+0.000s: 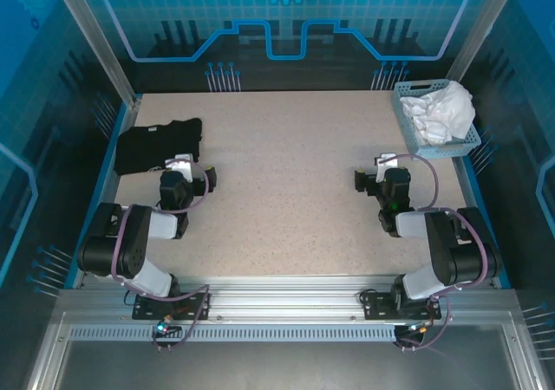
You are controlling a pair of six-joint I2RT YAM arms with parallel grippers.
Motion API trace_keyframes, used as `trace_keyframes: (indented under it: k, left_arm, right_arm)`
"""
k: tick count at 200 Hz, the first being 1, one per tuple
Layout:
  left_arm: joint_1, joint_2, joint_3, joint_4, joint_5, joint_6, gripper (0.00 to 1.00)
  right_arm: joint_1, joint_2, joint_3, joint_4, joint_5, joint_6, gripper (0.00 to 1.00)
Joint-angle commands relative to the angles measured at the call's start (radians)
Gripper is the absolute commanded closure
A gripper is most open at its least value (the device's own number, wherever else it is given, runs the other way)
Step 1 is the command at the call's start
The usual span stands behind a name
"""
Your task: Fold the inside-out t-shirt
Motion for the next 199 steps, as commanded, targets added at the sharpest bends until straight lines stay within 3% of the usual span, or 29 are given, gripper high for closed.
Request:
trace_keyframes:
  k: [1, 186, 199]
  left_arm:
    - [0.006, -0.002, 0.023, 0.005, 0.02, 0.008, 0.01]
    - [0.01, -0.002, 0.023, 0.004, 0.029, 0.004, 0.01]
    - [0.018, -0.004, 0.01, 0.026, 0.023, -0.014, 0.01]
  right_arm:
    - [-0.003, 0.007, 0.025, 0.027, -0.004, -0.012, 0.0]
    - [-0.007, 0.004, 0.026, 0.026, -0.009, -0.01, 0.0]
    - [-0.001, -0.006, 0.032, 0.005, 0.034, 0.001, 0.0]
